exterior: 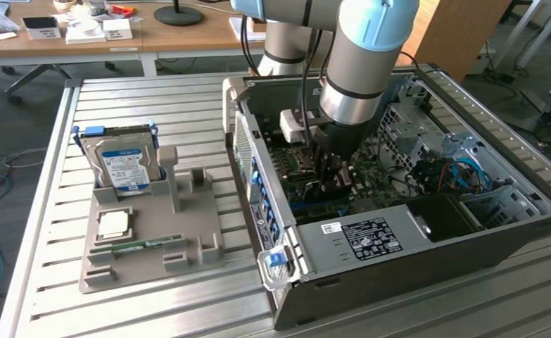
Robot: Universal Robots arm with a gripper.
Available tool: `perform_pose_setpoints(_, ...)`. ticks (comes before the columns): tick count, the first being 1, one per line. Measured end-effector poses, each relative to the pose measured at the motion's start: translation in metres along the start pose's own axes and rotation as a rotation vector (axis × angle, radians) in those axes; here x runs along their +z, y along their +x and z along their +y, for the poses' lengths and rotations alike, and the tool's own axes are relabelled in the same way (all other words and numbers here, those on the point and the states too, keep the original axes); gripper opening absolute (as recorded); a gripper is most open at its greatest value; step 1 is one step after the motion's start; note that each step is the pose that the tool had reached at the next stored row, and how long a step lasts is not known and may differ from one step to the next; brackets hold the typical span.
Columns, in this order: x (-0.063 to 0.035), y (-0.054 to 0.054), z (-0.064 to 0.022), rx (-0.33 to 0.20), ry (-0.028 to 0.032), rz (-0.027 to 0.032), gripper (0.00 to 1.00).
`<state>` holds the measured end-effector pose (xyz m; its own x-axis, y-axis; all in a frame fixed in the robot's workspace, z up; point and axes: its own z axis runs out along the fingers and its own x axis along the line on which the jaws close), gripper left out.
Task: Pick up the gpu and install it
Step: 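Insert the gpu into the slot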
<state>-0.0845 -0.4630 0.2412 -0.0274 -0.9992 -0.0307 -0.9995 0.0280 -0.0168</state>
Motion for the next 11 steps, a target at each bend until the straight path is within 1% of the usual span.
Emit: perform_pose_setpoints(11, 0.0000, -0.0010, 0.0014, 0.001, 0.0002, 0.0003, 0.27)
